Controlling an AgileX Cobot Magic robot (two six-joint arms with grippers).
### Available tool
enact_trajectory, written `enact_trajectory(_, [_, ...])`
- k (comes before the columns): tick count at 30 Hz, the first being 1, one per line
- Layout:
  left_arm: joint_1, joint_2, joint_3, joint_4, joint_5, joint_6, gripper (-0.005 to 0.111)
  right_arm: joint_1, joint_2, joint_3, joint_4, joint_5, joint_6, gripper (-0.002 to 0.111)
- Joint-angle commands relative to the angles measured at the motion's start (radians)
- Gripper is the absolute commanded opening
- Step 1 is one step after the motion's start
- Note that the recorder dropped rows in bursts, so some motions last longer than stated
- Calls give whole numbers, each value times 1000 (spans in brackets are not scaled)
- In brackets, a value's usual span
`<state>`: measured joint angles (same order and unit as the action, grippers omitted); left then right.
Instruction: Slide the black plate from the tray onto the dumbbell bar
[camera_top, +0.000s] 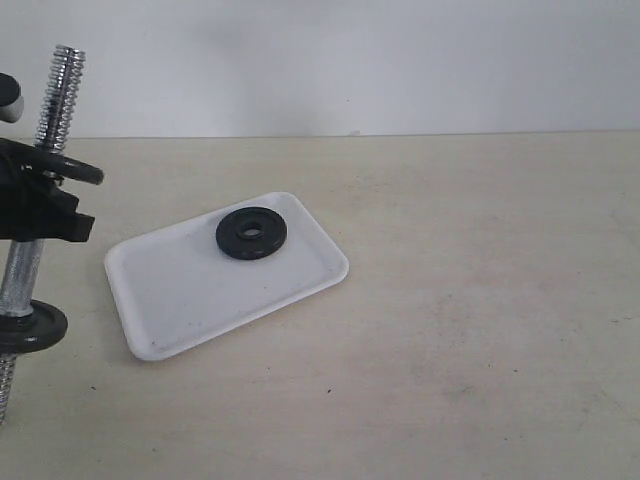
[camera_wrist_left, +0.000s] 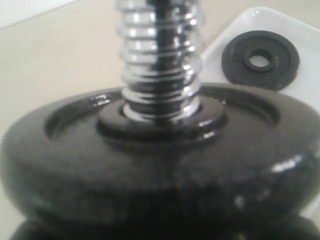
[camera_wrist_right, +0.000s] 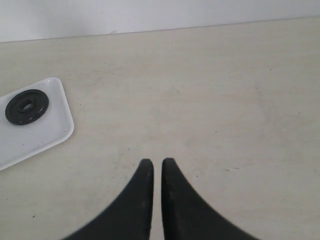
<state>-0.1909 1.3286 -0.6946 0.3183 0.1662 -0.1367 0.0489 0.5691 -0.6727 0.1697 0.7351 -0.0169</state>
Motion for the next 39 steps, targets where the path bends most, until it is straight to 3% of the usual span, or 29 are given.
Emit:
enact_trajectory(1, [8, -16, -46, 30, -234, -8, 4, 0, 1, 5, 5, -29, -19, 4])
enact_trajectory(11, [12, 55, -46, 30, -234, -4, 4, 0, 1, 5, 5, -70, -19, 4])
enact_trajectory(20, [12, 56, -46, 36, -326, -3, 4, 0, 1, 5, 5, -106, -36, 4])
enact_trajectory(34, [12, 56, -46, 36, -209, -32, 4, 0, 1, 5, 9, -144, -72, 4])
enact_trajectory(39, [12, 56, -46, 36, -146, -71, 4, 0, 3, 5, 74, -159, -171, 4])
